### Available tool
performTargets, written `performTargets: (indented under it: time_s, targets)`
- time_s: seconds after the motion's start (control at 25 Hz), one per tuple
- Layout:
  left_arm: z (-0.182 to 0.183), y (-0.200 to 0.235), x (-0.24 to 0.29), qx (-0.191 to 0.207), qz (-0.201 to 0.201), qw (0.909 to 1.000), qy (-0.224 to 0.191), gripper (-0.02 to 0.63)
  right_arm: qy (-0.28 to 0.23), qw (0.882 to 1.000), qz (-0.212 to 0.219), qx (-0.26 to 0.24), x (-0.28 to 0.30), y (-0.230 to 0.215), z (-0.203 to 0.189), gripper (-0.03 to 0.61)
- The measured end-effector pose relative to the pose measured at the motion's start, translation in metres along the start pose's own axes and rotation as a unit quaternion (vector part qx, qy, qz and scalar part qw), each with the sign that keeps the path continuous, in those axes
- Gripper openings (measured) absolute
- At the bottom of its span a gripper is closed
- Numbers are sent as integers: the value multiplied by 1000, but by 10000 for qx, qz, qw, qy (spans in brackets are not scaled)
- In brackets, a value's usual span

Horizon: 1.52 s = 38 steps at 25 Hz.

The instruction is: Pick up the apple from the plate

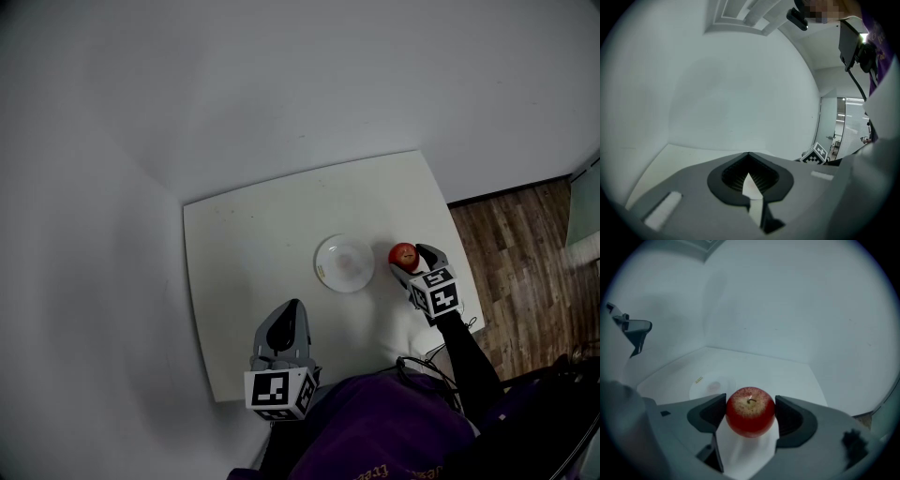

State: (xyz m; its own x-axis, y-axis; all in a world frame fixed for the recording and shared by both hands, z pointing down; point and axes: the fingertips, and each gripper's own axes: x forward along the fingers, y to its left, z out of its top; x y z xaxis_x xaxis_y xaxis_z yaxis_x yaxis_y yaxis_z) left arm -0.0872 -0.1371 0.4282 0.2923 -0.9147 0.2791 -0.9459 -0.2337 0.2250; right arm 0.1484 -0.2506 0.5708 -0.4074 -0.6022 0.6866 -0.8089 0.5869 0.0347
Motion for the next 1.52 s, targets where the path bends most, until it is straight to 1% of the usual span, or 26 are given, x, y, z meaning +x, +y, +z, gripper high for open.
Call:
performTargets:
  time_s: [0.36,0.76,1.12,1.52]
  targets:
    - [-1,0,0,6,11,10000,14,6,72,9999,-62,135,-2,-3,-14,331]
    - [0,-1,1,21,-11,10000,41,6,9,9993,-98,373,-2,-3,-21,331]
    - [0,-2,3,51,-59,10000,53,6,-21,9992,-17,404,-1,-2,-22,333]
    - [0,0,1,26,-5,10000,51,6,-188,9994,7,274,-6,-2,-15,331]
